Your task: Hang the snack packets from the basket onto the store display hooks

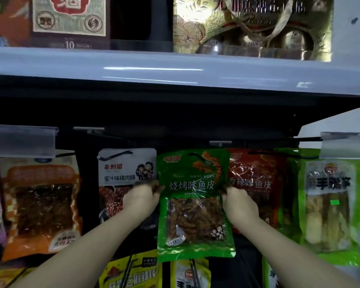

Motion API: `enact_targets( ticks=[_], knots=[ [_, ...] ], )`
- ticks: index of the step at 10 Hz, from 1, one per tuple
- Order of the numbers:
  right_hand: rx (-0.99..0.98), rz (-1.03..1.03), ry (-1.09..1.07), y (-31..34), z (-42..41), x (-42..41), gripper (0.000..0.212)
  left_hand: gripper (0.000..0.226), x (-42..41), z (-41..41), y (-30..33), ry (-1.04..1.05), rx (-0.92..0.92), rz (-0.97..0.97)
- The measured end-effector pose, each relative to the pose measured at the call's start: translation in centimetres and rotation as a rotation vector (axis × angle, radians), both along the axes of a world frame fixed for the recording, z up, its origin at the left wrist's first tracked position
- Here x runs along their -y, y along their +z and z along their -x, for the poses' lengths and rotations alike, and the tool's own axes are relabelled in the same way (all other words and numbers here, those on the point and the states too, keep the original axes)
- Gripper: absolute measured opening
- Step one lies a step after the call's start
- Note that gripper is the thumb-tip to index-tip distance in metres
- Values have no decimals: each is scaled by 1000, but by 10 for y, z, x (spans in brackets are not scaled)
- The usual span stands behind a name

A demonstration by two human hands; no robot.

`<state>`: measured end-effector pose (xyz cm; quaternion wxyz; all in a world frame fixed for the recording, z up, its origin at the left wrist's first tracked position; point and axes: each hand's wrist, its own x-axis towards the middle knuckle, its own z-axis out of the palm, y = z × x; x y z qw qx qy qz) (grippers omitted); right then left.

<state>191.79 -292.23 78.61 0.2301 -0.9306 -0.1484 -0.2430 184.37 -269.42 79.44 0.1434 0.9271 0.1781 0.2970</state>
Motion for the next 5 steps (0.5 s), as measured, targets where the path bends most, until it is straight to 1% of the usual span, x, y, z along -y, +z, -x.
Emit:
enact_targets(
  ticks=[1,2,3,4,5],
  knots=[
    [36,-10,35,-2,5,3,27,33,2,7,-2,-19,45,-36],
    [68,-14,43,-5,11,9,28,32,6,17,-6,-31,91,-127],
    [72,3,45,-8,16,12,26,34,13,30,-6,-37,132,-156],
    [72,23,49,-12,23,16,24,35,19,44,-4,-19,125,-120],
    [97,33,54,-12,30,26,22,39,21,56,-5,49,-1,-208]
  ],
)
